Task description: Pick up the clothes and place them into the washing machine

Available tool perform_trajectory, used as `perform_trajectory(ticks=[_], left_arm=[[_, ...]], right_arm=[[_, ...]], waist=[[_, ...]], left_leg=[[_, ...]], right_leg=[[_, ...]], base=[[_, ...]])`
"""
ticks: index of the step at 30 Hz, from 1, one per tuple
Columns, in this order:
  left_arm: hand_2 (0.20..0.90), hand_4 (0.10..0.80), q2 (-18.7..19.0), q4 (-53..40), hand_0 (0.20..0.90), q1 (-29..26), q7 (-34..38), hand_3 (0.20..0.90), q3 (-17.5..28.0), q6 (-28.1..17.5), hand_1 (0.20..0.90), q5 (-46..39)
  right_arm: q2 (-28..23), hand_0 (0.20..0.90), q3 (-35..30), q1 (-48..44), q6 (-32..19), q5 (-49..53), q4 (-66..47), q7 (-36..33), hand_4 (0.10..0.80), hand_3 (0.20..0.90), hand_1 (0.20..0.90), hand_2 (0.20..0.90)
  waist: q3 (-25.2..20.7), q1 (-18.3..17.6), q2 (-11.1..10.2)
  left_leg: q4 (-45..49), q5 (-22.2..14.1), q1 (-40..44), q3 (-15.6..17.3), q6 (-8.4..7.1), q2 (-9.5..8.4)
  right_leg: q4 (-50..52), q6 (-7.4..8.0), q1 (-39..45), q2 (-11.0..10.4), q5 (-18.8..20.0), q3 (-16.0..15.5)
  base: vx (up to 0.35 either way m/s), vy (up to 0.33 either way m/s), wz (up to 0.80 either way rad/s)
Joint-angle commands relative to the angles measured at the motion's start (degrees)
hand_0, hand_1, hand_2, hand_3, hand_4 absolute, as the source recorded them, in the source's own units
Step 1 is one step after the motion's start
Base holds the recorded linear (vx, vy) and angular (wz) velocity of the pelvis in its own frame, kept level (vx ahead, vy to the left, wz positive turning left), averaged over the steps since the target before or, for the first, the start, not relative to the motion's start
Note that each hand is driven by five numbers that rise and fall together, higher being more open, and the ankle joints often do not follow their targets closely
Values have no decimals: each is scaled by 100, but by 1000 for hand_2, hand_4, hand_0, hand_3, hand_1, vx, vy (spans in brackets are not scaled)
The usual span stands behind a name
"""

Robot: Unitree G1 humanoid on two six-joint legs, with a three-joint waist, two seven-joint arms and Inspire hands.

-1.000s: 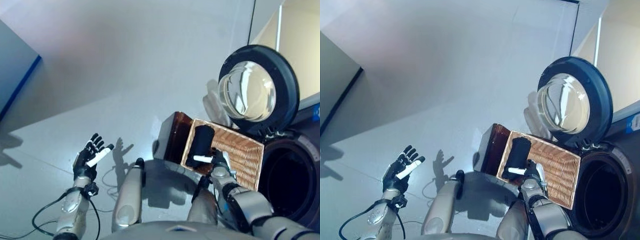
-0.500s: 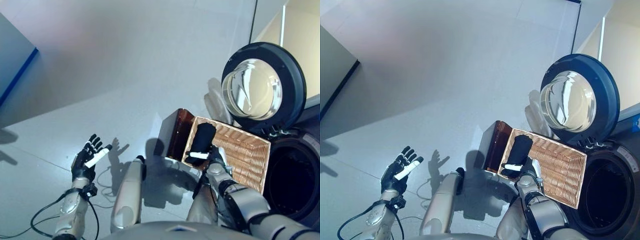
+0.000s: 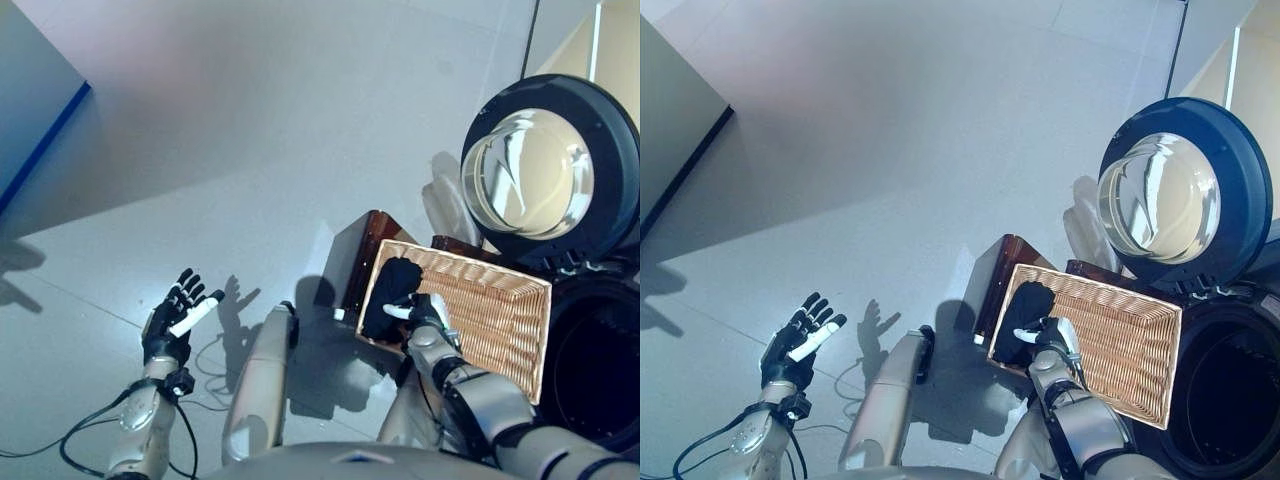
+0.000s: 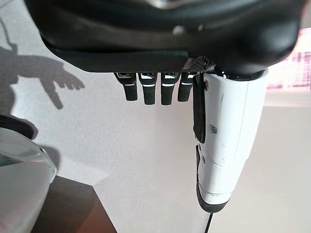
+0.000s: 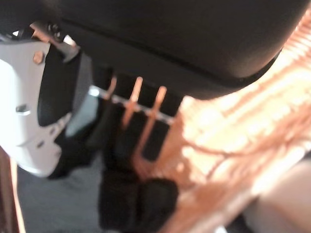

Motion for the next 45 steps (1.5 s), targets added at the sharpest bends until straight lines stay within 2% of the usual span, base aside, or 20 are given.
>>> perform_trajectory(ticks=[1, 9, 16, 28, 31, 35, 36, 39, 43, 45], left_arm=[[900, 800, 338, -614, 900, -11, 23, 900, -101, -352, 900, -103], [900, 800, 327, -515, 900, -44, 51, 900, -87, -410, 900, -128], [900, 800, 283, -409, 900, -13, 107, 900, 35, -486, 900, -184], [900, 800, 249, -187, 900, 4, 12, 900, 163, -532, 900, -309], [900, 800, 252, -156, 900, -7, -4, 900, 168, -535, 900, -321], [900, 800, 295, -162, 900, -3, -49, 900, 169, -562, 900, -330], [900, 800, 306, -167, 900, -1, -34, 900, 159, -557, 900, -289], [900, 800, 276, -147, 900, -20, -5, 900, 133, -559, 900, -257], [900, 800, 261, -197, 900, 22, 8, 900, 140, -578, 900, -212], [900, 800, 279, -327, 900, 60, 22, 900, 151, -602, 900, -211]], right_arm=[[65, 200, -83, 18, -66, 11, 48, 90, 300, 200, 200, 200], [14, 200, -464, 13, -375, 774, -112, 97, 300, 200, 200, 200], [-243, 200, -1216, 174, -1062, 2509, -579, 337, 300, 200, 200, 200], [-724, 200, -2059, 358, -1746, 4350, -1057, 710, 300, 200, 200, 200], [-795, 200, -2126, 378, -1750, 4384, -990, 723, 300, 200, 200, 200], [-1015, 200, -1871, 403, -1564, 3713, -904, 562, 300, 200, 200, 200], [-1102, 900, -1643, 373, -1436, 3174, -920, 399, 800, 900, 900, 900], [-1102, 900, -1446, 282, -1321, 2652, -914, 180, 800, 900, 900, 900], [-983, 900, -1302, 179, -1265, 2451, -916, 61, 800, 900, 900, 900], [-902, 900, -1172, 56, -1180, 2253, -851, -5, 800, 900, 900, 900]], waist=[[-167, 216, 220], [-251, 175, 174], [-307, 3, 50], [-335, -247, -176], [-340, -257, -195], [-335, -258, -247], [-336, -269, -266], [-341, -275, -256], [-334, -239, -236], [-270, -165, -182]], left_leg=[[-231, 319, -162, -291, -393, 265], [-239, 286, -135, -264, -374, 274], [-443, 316, 22, -198, -404, 349], [-1169, 554, 418, -78, -515, 490], [-1345, 639, 493, -61, -535, 499], [-1465, 727, 523, -54, -551, 490], [-1424, 733, 476, -78, -553, 474], [-1358, 719, 397, -82, -553, 481], [-1356, 720, 366, -80, -548, 477], [-1306, 716, 278, -74, -535, 429]], right_leg=[[39, -288, -276, -8, 343, 213], [6, -265, -268, -22, 353, 226], [-233, -251, -190, 21, 442, 219], [-1050, -174, 141, 77, 801, 101], [-1203, -162, 224, 79, 865, 61], [-1310, -152, 250, 95, 944, 51], [-1294, -164, 229, 95, 950, 65], [-1256, -177, 175, 92, 949, 69], [-1295, -171, 187, 84, 959, 35], [-1254, -166, 154, 58, 957, 30]], base=[[0, 0, 0], [2, 2, 0], [0, 0, 0], [16, -34, -7], [9, -29, -8], [-5, -25, -2], [-21, -34, 3], [0, 0, 0], [0, 0, 0], [-16, 15, 1]])
